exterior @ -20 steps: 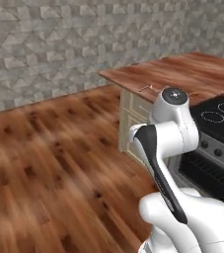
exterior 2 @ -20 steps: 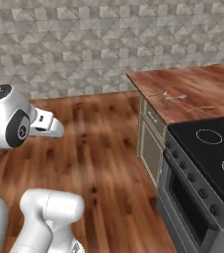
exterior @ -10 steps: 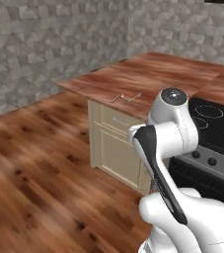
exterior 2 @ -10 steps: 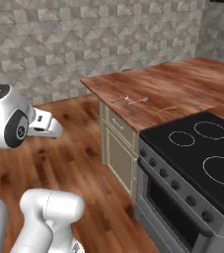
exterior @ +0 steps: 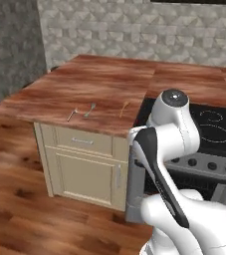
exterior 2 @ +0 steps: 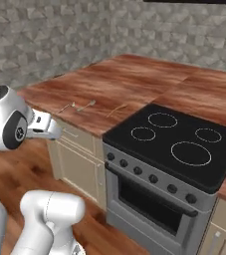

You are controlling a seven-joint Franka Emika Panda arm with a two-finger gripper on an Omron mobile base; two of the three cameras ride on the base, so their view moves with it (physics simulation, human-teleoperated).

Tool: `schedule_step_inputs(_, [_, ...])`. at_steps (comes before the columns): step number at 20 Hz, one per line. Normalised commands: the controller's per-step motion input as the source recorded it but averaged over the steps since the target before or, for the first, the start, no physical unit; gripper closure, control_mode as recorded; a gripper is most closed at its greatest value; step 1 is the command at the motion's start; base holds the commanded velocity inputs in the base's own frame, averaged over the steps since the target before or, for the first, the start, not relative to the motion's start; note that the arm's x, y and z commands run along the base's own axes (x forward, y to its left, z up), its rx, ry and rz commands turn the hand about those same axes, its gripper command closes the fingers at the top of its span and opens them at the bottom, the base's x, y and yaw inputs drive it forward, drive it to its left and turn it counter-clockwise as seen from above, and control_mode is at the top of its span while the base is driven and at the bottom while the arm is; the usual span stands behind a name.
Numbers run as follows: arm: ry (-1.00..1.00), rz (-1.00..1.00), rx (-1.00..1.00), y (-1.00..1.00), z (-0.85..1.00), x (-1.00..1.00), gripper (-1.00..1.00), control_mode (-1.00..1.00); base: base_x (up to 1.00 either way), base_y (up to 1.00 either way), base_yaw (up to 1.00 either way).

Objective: Organize the utensils by type. Pick up the wooden spoons from the counter and place them in the open cabinet. Then pick up the metallic utensils from the counter and place them in the open drawer.

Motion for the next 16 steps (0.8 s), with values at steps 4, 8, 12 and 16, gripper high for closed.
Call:
schedule_step_inputs(4, [0.0,0.0,0.0,0.0,0.0,0.0,-1.0,1.0,0.48,0.56,-0.67])
schedule_step_inputs(8, [0.0,0.0,0.0,0.0,0.0,0.0,-1.0,1.0,0.41,0.66,-0.6])
schedule_step_inputs(12, [0.0,0.0,0.0,0.0,0.0,0.0,-1.0,1.0,0.28,0.8,-0.44])
schedule_step_inputs(16, [0.0,0.0,0.0,0.0,0.0,0.0,-1.0,1.0,0.4,0.75,-0.39])
